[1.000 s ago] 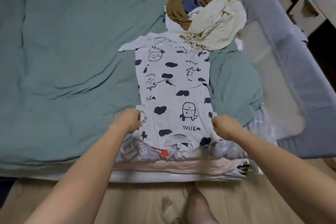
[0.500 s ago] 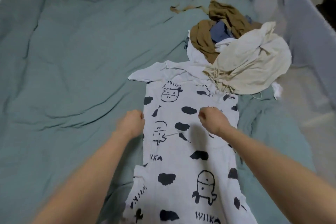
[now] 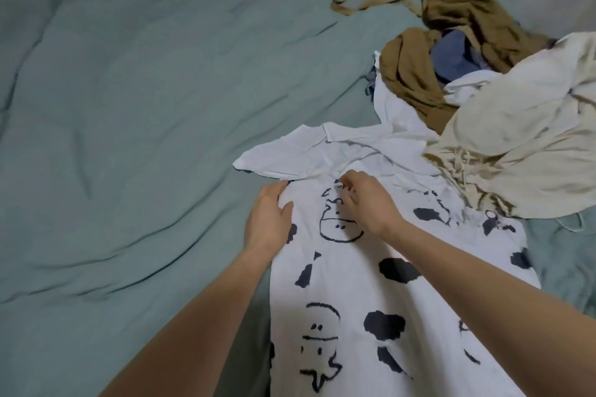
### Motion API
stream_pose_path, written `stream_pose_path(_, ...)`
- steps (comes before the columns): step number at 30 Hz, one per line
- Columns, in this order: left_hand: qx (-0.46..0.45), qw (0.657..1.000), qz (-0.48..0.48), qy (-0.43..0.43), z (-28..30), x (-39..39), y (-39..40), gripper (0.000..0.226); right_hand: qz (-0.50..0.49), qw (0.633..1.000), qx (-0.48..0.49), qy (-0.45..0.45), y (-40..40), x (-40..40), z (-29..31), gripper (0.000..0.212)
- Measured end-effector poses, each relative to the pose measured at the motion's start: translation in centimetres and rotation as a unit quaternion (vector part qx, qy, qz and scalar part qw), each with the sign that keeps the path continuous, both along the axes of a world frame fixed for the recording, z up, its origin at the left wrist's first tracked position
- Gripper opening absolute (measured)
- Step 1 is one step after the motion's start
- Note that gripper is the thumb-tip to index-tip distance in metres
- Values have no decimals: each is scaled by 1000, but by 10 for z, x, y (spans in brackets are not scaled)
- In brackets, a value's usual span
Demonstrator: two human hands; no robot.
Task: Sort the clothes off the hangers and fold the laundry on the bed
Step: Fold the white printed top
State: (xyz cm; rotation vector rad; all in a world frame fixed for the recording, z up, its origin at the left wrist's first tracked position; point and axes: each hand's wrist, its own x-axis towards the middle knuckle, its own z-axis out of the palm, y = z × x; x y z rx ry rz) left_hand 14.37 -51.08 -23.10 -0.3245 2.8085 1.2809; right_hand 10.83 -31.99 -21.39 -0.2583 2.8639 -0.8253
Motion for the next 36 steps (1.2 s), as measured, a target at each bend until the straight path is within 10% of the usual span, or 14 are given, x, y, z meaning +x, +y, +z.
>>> stream_pose_path(4,-9,997,-65,33,-16,-35,-6,45,-9,1000,8,-12,-16,-31,-18,42)
stream_pose_path(7,-20,996,-80,25,-19,-53,-10,28,-41,998,-42,-12,-23,-41,-22,15)
stream_pose_path(17,452,880,-62,-127,15,-95,-51,16,-53,940,-328,-78,-50,-68,15,13)
stream_pose_path(25,364,919,-33,-148,-10,-105,-71,44,-50,941,-319,-98,-79,-81,-1,11)
stream_pose_path(29,23,993,-17,-114,-27,-96,-48,10,-33,985,-135,-99,-62,-75,-17,18)
stream_pose_path(36,-119,963,-232,71,8,-86,33,27,-27,993,1,-111,29,-42,5,25)
